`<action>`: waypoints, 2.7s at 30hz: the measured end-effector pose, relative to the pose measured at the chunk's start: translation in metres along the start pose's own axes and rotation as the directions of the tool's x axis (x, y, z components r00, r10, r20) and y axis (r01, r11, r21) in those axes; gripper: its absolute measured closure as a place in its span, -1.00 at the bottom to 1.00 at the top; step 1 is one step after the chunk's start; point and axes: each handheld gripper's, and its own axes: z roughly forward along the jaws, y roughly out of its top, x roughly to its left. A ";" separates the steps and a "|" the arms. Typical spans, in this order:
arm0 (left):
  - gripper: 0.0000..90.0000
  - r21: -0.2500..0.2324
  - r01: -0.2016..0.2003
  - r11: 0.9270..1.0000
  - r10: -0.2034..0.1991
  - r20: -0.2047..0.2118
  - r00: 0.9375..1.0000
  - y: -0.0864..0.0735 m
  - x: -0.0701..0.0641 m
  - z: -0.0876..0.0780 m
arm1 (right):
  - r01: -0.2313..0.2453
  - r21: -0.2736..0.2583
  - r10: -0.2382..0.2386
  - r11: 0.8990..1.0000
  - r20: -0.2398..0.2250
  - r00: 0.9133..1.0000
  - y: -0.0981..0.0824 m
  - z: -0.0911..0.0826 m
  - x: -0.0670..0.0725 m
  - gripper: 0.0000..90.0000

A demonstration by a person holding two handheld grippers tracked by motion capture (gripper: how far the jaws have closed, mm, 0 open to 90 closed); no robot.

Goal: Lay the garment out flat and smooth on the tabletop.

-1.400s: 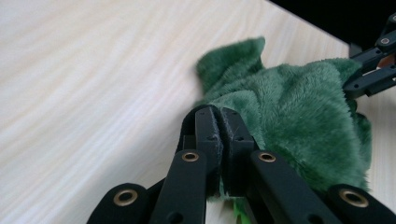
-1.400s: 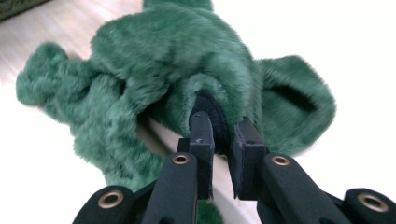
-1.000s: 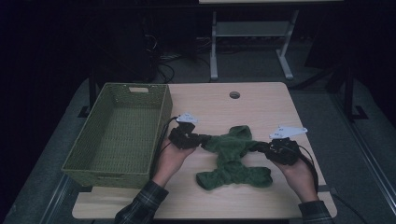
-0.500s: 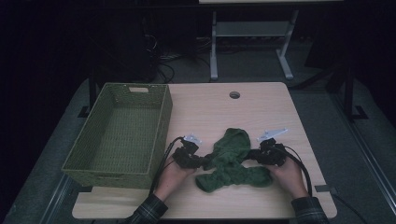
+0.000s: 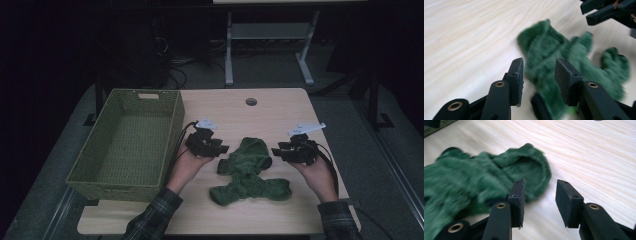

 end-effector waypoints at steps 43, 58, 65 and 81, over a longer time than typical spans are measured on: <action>0.97 0.008 -0.009 1.000 0.009 -0.084 0.996 0.004 0.023 0.026 | 0.026 -0.026 -0.025 0.999 0.058 0.998 0.012 0.031 -0.002 0.93; 0.98 0.029 0.045 0.999 -0.039 -0.171 0.984 -0.016 0.048 0.073 | -0.025 0.053 0.021 0.998 0.064 0.998 0.006 0.075 -0.033 0.95; 0.78 0.013 0.055 0.998 -0.052 -0.167 0.985 -0.014 0.049 0.071 | -0.027 0.064 0.022 0.998 0.080 0.997 0.006 0.079 -0.034 0.66; 0.11 -0.024 0.057 0.998 -0.059 -0.090 0.994 -0.017 0.014 0.017 | -0.039 -0.013 0.040 0.999 0.053 0.998 0.006 0.018 -0.018 0.16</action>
